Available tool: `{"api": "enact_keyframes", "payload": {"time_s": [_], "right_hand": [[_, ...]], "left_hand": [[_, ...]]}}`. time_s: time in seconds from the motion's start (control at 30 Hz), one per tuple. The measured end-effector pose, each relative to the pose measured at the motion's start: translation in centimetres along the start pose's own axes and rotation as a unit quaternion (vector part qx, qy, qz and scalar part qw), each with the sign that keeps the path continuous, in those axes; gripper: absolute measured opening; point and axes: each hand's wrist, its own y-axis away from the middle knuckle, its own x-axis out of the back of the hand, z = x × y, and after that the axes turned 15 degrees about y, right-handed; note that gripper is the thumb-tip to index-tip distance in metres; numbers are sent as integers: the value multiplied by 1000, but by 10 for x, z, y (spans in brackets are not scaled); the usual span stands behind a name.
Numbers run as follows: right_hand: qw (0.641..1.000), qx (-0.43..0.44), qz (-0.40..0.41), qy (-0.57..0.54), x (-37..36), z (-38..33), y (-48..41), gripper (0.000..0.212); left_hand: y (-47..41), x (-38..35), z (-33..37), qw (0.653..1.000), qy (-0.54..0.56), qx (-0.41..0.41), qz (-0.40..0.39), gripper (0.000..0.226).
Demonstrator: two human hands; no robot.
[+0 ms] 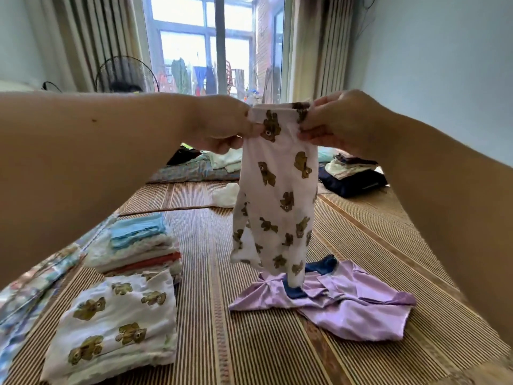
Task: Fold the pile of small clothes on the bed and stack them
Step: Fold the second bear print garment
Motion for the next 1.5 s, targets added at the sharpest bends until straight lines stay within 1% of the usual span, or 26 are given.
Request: {"api": "enact_keyframes", "payload": {"time_s": [0.03,0.07,0.1,0.17,0.2,0.23,0.33,0.4,0.47,0.5,0.57,0.63,0.7,0.77,0.8,0.87,0.93,1.0,1.1,1.17,1.27,1.3,1.37,1.4,1.43,1.5], "right_hand": [[1000,3,-24,6,1,0,-2,19],[999,9,-23,31,2,-1,-4,24],[998,24,1,64,1,-2,-6,25],[986,49,50,153,-1,-8,-7,23],[977,51,47,202,-3,-10,-6,23],[971,48,41,229,-6,-11,-5,22],[977,45,69,199,-5,-14,-2,17],[977,33,63,201,-5,-18,1,18],[979,16,56,197,-6,-23,3,25],[981,7,57,187,-7,-26,4,27],[984,-10,55,170,-7,-29,6,28],[985,-21,47,162,-6,-30,11,24],[986,-35,43,155,-3,-31,16,25],[987,-44,38,151,2,-31,19,30],[987,-46,33,147,5,-31,21,34],[989,-47,25,135,10,-33,25,37],[991,-48,18,126,16,-33,30,40],[992,-49,12,118,24,-33,34,40],[993,-54,15,107,36,-33,37,38],[993,-56,16,104,43,-31,38,40],[993,-61,20,96,47,-28,38,41],[993,-63,20,95,47,-27,38,39],[993,-66,18,100,47,-24,38,38],[993,-66,17,100,47,-24,38,38],[993,-67,18,99,46,-23,38,38],[993,-68,23,99,43,-22,38,36]], "left_hand": [[-3,1,0,1000,10,-10,-8,5],[-5,2,0,1000,16,-22,-10,8],[-7,2,0,999,9,-32,-6,8],[-6,0,-2,997,-72,-29,4,11],[-6,-1,-4,992,-123,-21,4,14],[-5,-1,-5,989,-150,-14,4,15],[0,2,-8,989,-146,-12,31,18],[4,0,-11,992,-117,-7,46,18],[8,-3,-17,997,-48,3,66,16],[12,-6,-20,997,-4,7,78,19],[24,-18,-32,992,83,28,94,33],[43,-37,-51,984,130,79,94,54],[62,-60,-75,971,169,158,65,74],[74,-79,-98,946,213,242,-11,100],[77,-87,-108,931,242,269,-58,109],[78,-101,-122,898,314,278,-135,118],[76,-111,-134,881,365,253,-163,123],[74,-117,-140,876,394,218,-171,118],[79,-118,-139,867,444,169,-148,90],[81,-114,-139,848,493,148,-126,74],[84,-107,-134,810,562,120,-121,53],[84,-106,-132,798,583,114,-104,50],[83,-102,-129,783,610,120,-19,44],[81,-99,-130,789,600,125,33,37],[79,-96,-132,803,577,134,66,29],[76,-86,-137,833,519,171,90,25]]}}
